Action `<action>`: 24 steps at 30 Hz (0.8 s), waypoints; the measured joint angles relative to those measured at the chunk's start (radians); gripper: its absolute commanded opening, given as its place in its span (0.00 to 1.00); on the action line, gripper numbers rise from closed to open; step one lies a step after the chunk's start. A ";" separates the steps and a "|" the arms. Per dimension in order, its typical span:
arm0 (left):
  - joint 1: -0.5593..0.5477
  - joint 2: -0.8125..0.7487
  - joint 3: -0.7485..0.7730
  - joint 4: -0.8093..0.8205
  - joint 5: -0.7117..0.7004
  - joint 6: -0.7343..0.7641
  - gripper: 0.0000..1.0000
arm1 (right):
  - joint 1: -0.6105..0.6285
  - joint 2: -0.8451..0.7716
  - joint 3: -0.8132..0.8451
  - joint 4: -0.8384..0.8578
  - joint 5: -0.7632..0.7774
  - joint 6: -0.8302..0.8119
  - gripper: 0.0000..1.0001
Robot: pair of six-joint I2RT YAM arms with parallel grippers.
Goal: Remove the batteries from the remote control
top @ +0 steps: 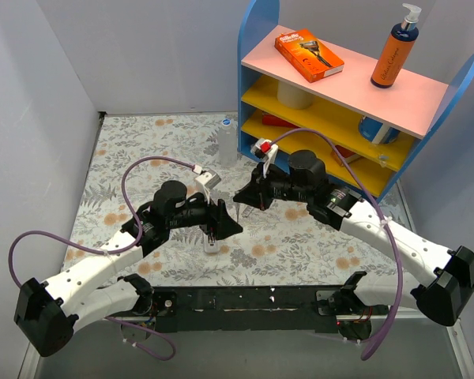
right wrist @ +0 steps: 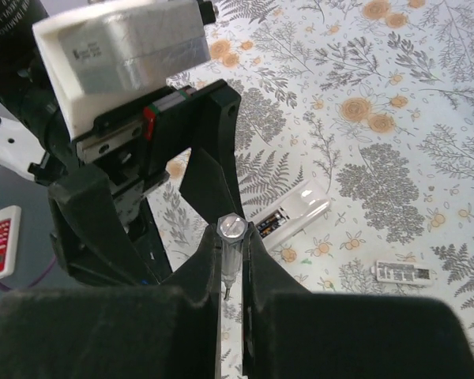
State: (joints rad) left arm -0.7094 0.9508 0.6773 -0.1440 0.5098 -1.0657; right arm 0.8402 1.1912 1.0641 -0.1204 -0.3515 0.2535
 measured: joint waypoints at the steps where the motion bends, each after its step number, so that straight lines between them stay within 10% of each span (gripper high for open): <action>1: 0.000 0.000 0.000 -0.010 -0.011 -0.006 0.79 | -0.006 -0.009 -0.019 0.017 -0.005 -0.014 0.01; 9: 0.025 -0.011 0.006 -0.093 -0.095 -0.070 0.79 | -0.054 -0.039 -0.141 0.231 -0.047 -0.153 0.01; 24: 0.499 0.111 0.010 -0.155 0.052 -0.257 0.67 | -0.054 0.082 -0.575 1.231 -0.348 -0.148 0.01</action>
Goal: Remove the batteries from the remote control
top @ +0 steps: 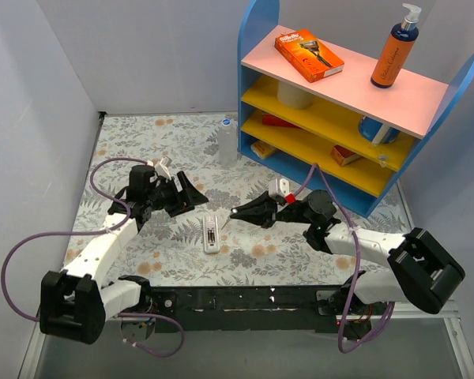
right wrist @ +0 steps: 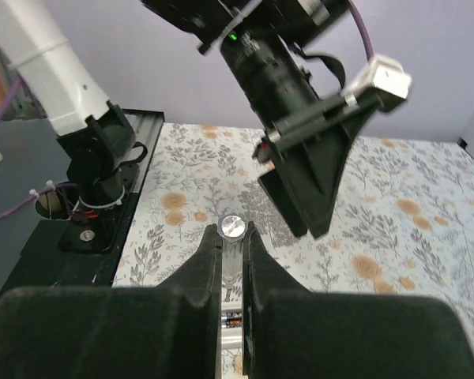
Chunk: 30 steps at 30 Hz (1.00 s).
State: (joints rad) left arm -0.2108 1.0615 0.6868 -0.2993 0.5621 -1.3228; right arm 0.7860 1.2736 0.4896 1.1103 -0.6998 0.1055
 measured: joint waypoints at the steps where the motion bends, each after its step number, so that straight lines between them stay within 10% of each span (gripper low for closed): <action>1: 0.001 0.033 -0.001 -0.004 0.000 0.000 0.67 | 0.001 0.014 0.000 0.029 -0.020 0.002 0.01; 30: 0.007 0.472 0.016 -0.055 0.069 0.116 0.50 | 0.019 0.430 0.046 0.174 -0.054 0.035 0.01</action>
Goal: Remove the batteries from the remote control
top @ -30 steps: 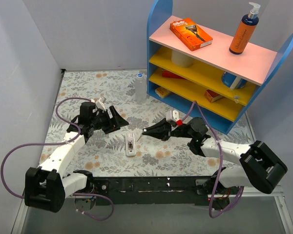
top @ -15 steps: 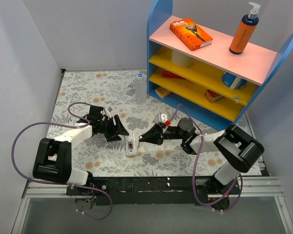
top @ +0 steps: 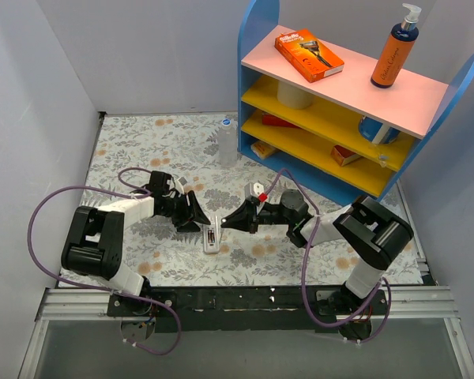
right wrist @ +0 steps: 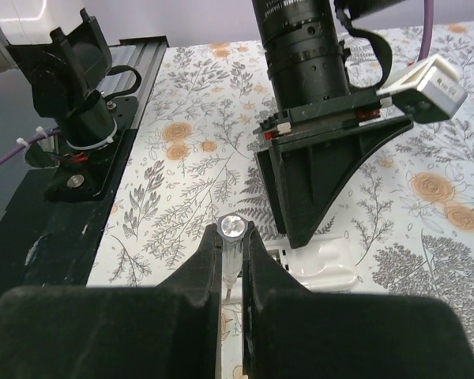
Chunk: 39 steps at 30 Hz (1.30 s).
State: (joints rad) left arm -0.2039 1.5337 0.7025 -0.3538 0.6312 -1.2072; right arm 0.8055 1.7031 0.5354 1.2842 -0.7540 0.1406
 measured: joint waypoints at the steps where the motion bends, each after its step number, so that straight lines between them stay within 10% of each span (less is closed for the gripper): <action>1: 0.000 0.003 0.000 0.001 0.006 0.000 0.50 | 0.001 -0.006 0.000 -0.001 0.003 -0.015 0.01; 39: 0.004 0.046 0.000 0.048 0.096 -0.005 0.47 | 0.037 0.048 0.087 0.005 0.016 -0.148 0.01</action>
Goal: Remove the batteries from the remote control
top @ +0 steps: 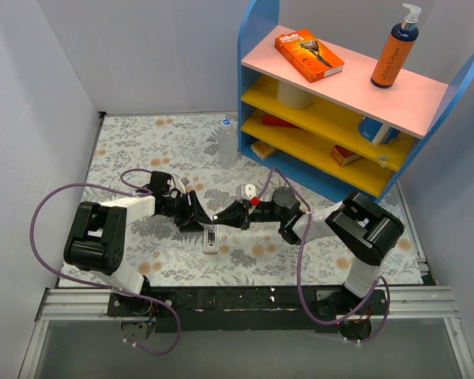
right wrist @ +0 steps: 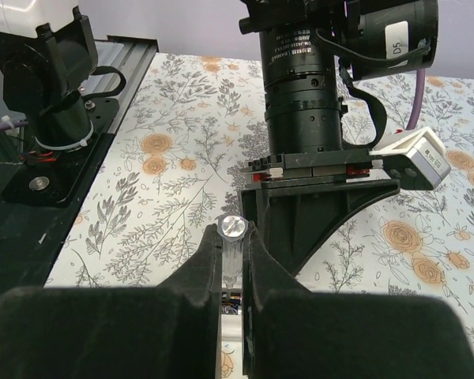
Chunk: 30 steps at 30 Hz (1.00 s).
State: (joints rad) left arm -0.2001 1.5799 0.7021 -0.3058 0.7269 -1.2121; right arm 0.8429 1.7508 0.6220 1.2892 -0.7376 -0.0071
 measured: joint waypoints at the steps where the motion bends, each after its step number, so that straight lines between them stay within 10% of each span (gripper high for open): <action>1: 0.000 0.000 0.000 0.000 0.000 0.000 0.47 | 0.000 0.003 0.002 0.000 -0.002 -0.002 0.01; 30: 0.000 0.018 0.000 -0.001 0.002 0.000 0.47 | 0.055 -0.061 0.084 -0.216 0.024 -0.183 0.01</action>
State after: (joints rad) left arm -0.1997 1.5982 0.7021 -0.3069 0.7288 -1.2121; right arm 0.8978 1.6901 0.7059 1.0729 -0.7139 -0.1898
